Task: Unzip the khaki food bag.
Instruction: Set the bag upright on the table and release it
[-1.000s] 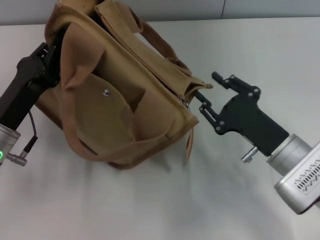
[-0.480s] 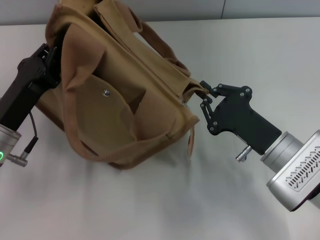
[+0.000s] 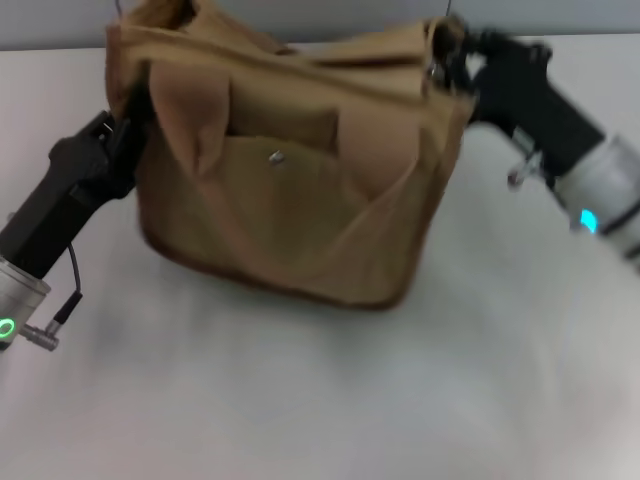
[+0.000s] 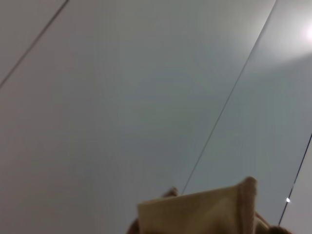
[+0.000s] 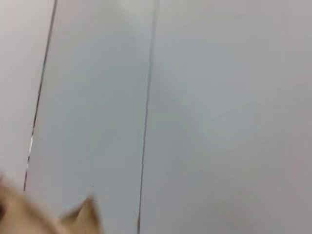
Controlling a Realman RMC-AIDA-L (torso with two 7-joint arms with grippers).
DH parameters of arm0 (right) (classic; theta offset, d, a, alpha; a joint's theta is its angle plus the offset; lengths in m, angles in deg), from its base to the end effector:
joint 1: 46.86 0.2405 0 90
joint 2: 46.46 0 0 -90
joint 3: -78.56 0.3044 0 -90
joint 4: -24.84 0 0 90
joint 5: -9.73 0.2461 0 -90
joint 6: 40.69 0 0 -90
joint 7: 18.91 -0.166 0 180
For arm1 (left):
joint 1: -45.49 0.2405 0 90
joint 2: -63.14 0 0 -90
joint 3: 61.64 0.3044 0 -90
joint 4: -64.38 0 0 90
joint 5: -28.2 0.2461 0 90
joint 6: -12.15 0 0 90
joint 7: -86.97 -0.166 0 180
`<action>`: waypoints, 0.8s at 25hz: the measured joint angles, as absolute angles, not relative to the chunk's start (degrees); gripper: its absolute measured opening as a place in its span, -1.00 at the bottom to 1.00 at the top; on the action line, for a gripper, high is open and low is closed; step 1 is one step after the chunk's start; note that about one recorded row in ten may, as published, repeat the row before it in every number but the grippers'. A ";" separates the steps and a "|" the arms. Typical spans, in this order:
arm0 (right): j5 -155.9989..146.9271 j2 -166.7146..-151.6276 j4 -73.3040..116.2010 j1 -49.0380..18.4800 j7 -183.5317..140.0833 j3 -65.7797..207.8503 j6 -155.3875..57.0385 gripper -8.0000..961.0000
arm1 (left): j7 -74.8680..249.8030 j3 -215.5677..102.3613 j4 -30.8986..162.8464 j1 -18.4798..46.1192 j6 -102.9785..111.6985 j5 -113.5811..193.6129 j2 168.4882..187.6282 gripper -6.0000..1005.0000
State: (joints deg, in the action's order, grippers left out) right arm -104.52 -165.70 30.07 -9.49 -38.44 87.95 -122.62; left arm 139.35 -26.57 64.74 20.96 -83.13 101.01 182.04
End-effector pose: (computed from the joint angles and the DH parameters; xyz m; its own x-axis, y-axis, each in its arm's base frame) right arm 0.2684 0.4098 -0.0939 0.6055 0.2109 -0.7674 -0.5069 -0.6412 -0.5761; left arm -0.3386 0.3283 -0.0614 0.2280 0.1021 0.9683 0.7647 -0.6344 -0.1132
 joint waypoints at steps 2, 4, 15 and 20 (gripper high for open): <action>-104.37 -165.73 25.59 -5.94 -47.09 88.28 -121.61 -0.82 | 139.44 -25.55 64.72 21.03 -82.40 100.99 182.11 -0.58; -103.77 -165.73 22.21 -3.27 -54.33 88.38 -119.90 -0.79 | 139.40 -24.02 64.55 20.88 -81.43 100.98 182.22 -0.58; -95.87 -165.77 20.03 -4.61 -59.06 88.13 -117.61 -0.57 | 139.78 -12.91 67.37 20.11 -81.59 100.95 181.87 -0.57; -95.80 -165.71 19.93 -10.30 -59.87 89.01 -123.58 -0.36 | 145.47 -13.07 74.72 24.74 -85.84 100.82 181.16 -0.57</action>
